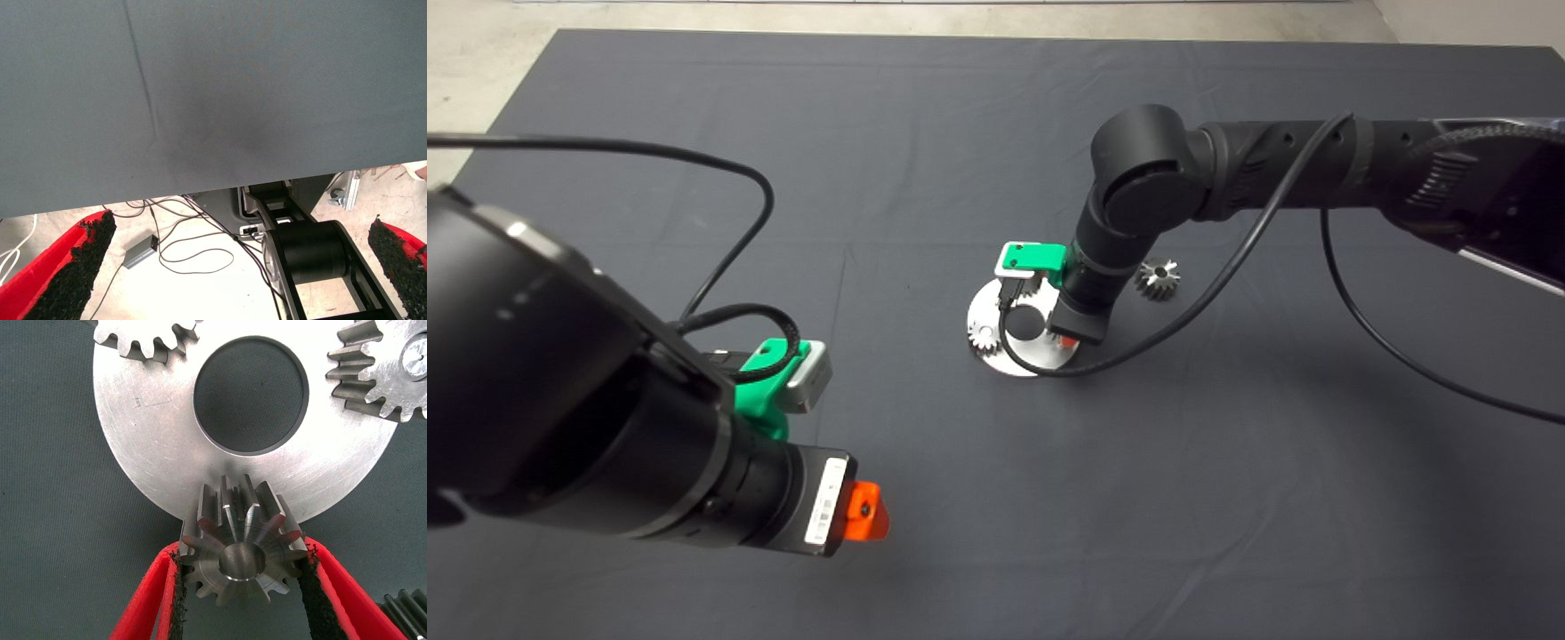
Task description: Remove an incorrectly installed larger gear and replace it with the correct smaller gear
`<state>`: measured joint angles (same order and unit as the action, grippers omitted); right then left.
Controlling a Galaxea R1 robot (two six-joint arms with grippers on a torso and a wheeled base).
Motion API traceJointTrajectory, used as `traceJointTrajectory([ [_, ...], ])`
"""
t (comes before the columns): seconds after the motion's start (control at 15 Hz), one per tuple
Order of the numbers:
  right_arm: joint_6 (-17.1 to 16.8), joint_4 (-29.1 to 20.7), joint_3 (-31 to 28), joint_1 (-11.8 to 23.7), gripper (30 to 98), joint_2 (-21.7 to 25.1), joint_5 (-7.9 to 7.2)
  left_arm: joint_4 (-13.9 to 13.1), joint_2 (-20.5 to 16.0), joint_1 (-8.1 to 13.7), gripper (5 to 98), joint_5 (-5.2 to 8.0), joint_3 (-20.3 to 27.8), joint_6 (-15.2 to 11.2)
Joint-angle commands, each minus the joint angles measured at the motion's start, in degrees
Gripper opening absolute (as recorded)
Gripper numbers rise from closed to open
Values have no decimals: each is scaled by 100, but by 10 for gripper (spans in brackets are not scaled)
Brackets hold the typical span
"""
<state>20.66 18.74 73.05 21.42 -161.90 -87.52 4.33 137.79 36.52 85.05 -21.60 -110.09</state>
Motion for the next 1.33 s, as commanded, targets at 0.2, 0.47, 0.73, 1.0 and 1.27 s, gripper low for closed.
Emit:
traceJointTrajectory([
  [0.2, 34, 170, -20, 126, 382, 13, -749, -72, 25, 83, 976, 2, 79, 5],
  [0.47, 43, 165, -37, 119, 382, 22, -749, -72, 25, 83, 976, 2, 79, 5],
  [0.73, 43, 165, -46, 117, 383, 13, -749, -72, 25, 83, 976, -6, 79, 5],
  [1.0, 43, 165, -46, 108, 382, 22, -749, -75, 25, 83, 976, -6, 79, 5],
  [1.27, 43, 165, -46, 108, 382, 40, -749, -72, 25, 83, 976, -6, 79, 5],
])
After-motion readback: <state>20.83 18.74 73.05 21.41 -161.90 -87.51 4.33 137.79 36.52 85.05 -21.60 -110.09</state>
